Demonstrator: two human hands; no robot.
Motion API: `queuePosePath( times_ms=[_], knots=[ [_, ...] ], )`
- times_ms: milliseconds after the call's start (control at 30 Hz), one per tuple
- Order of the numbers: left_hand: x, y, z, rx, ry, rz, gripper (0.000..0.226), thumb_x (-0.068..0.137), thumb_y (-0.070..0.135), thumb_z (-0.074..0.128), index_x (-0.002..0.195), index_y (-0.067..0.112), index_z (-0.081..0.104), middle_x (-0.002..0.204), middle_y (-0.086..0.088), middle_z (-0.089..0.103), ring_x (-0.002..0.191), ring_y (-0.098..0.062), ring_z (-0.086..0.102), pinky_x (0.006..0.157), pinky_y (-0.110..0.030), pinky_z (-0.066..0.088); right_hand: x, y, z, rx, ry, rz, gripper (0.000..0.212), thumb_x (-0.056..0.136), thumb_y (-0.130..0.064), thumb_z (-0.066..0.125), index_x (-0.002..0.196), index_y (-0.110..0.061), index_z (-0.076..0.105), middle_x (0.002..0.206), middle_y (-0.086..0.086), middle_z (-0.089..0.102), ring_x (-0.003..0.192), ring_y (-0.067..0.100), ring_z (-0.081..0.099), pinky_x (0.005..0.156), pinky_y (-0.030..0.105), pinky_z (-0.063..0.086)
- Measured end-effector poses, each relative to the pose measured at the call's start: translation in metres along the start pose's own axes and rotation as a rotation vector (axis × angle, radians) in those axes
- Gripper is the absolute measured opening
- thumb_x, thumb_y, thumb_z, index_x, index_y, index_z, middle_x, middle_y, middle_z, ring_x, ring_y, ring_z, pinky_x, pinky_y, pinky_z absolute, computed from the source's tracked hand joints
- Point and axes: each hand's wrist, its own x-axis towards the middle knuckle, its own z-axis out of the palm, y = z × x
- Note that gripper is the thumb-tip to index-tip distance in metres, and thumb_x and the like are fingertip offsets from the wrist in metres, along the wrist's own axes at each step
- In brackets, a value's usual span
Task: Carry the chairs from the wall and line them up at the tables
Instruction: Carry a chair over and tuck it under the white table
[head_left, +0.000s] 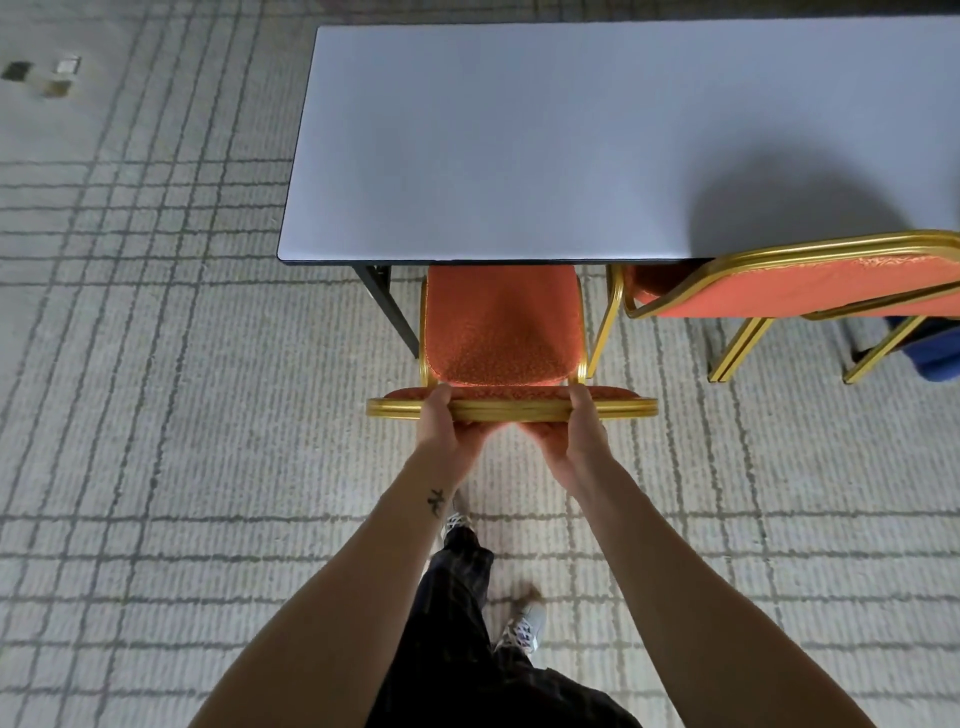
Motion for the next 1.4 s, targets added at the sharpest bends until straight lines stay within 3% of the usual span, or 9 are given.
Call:
queuePosePath(
  times_ms=[300, 600, 900, 1133, 1267, 1400],
  knots=[
    [0.06, 0.048, 0.061, -0.031, -0.012, -0.024, 0.04, 0.094, 0.009, 0.055, 0.132, -0.002, 0.048, 0.13, -0.038, 0.053, 0.119, -0.058, 0.054, 0.094, -0.075, 0.048, 0.057, -0.046, 0.06, 0.024, -0.028, -0.027, 0.039, 0.1, -0.023, 0.062, 0.13, 0.001, 0.054, 0.129, 0.028, 0.065, 0.11, 0.039, 0.07, 0.094, 0.055, 0.057],
    [0.114, 0.088, 0.124, -0.003, 0.001, -0.04, 0.035, 0.094, 0.011, 0.057, 0.127, -0.002, 0.053, 0.126, -0.034, 0.059, 0.116, -0.055, 0.056, 0.094, -0.073, 0.048, 0.109, -0.094, 0.116, 0.0, -0.024, -0.078, 0.043, 0.099, -0.026, 0.062, 0.132, 0.0, 0.055, 0.124, 0.025, 0.068, 0.109, 0.038, 0.071, 0.088, 0.055, 0.06],
    [0.151, 0.102, 0.153, -0.011, -0.01, -0.03, 0.041, 0.094, 0.013, 0.054, 0.131, -0.004, 0.05, 0.128, -0.032, 0.06, 0.117, -0.053, 0.057, 0.095, -0.074, 0.047, 0.142, -0.114, 0.138, 0.02, -0.015, -0.069, 0.02, 0.1, -0.023, 0.06, 0.109, -0.005, 0.059, 0.105, 0.019, 0.071, 0.099, 0.034, 0.073, 0.093, 0.057, 0.057],
    [0.151, 0.101, 0.144, -0.006, -0.045, -0.035, 0.039, 0.094, 0.012, 0.056, 0.13, -0.004, 0.053, 0.125, -0.034, 0.062, 0.115, -0.054, 0.06, 0.094, -0.072, 0.05, 0.138, -0.112, 0.135, -0.007, -0.03, -0.083, 0.021, 0.1, -0.023, 0.058, 0.11, -0.005, 0.06, 0.107, 0.02, 0.07, 0.107, 0.036, 0.071, 0.095, 0.056, 0.056],
    [0.147, 0.098, 0.138, 0.148, -0.08, -0.01, 0.045, 0.099, 0.03, 0.054, 0.131, 0.0, 0.054, 0.121, -0.029, 0.068, 0.109, -0.045, 0.068, 0.098, -0.062, 0.053, 0.132, -0.11, 0.139, -0.056, -0.001, -0.105, 0.036, 0.102, -0.032, 0.056, 0.124, -0.003, 0.058, 0.113, 0.022, 0.069, 0.109, 0.036, 0.071, 0.091, 0.053, 0.059],
    [0.13, 0.1, 0.137, 0.329, 0.007, -0.043, 0.061, 0.094, 0.058, 0.057, 0.128, 0.007, 0.059, 0.115, -0.022, 0.072, 0.102, -0.035, 0.073, 0.095, -0.051, 0.057, 0.111, -0.11, 0.144, -0.067, 0.011, -0.058, 0.045, 0.099, -0.04, 0.059, 0.126, -0.003, 0.058, 0.108, 0.022, 0.066, 0.1, 0.033, 0.069, 0.082, 0.045, 0.062]
  ],
)
